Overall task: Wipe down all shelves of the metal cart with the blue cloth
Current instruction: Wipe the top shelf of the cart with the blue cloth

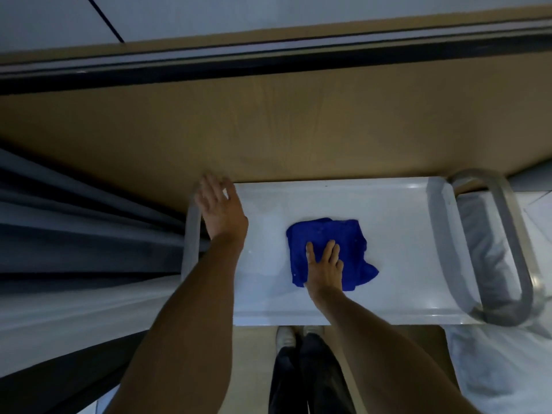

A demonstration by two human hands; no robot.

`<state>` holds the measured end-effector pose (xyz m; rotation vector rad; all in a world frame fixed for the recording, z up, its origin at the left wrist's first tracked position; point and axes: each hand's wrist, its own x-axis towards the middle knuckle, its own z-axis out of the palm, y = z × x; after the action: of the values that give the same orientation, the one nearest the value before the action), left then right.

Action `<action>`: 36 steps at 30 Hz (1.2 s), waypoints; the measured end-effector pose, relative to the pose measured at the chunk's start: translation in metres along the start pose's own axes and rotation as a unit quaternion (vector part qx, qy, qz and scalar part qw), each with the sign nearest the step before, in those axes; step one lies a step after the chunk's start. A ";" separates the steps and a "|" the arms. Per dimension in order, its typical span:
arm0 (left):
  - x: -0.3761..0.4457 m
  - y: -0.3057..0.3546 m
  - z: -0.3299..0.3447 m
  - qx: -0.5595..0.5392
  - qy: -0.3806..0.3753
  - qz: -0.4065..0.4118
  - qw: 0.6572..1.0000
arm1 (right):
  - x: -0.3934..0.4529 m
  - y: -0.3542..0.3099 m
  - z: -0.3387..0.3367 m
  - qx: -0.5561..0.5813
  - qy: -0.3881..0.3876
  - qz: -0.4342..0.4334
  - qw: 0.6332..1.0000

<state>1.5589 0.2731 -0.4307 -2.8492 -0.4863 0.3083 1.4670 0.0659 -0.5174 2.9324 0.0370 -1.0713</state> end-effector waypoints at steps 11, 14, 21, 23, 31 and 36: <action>0.021 -0.036 0.016 -0.102 -0.103 -0.120 0.982 | 0.056 -0.047 -0.035 0.027 0.045 -0.025 0.998; 0.042 -0.062 0.025 -0.120 -0.074 -0.044 0.989 | 0.054 -0.068 -0.031 0.033 0.068 -0.043 0.996; 0.037 -0.069 0.041 -0.204 -0.079 0.042 0.975 | -0.020 -0.134 0.030 0.052 0.068 -0.131 0.988; 0.043 -0.077 0.040 -0.191 -0.062 0.071 0.977 | -0.034 -0.146 0.041 0.041 0.044 -0.154 0.986; 0.049 -0.081 0.051 -0.192 0.007 0.115 0.975 | 0.079 -0.187 -0.023 0.069 0.105 -0.091 0.988; 0.051 -0.079 0.050 -0.195 -0.014 0.112 0.974 | 0.114 -0.221 -0.049 0.039 0.137 -0.057 0.988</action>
<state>1.5704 0.3729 -0.4660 -3.2963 -0.2488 0.3239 1.5793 0.2901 -0.5553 3.1606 0.1731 -0.6865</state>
